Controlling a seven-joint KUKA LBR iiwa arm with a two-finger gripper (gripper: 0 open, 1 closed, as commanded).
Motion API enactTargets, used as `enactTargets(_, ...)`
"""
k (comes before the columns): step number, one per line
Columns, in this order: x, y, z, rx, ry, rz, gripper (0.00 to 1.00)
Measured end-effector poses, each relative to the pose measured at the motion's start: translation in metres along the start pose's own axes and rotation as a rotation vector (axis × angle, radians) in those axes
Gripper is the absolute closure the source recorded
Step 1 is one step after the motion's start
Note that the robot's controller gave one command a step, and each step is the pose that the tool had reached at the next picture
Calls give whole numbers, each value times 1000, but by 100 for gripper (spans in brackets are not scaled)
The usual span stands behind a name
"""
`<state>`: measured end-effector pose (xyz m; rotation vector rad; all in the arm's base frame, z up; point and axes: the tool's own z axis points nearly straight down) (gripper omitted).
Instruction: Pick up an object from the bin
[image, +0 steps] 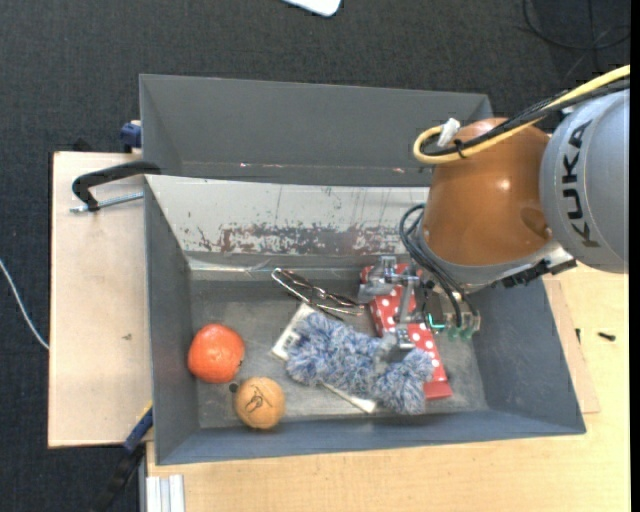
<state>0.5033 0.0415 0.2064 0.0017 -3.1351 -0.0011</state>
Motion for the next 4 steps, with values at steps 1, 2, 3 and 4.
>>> enactTargets(1,-2,0,-4,-1,-9,1,0)
enactTargets(2,-12,12,87,1,-7,-360,100)
enactTargets(3,-12,12,87,1,-7,-360,100)
enactTargets(4,-10,29,-76,3,-13,-699,100)
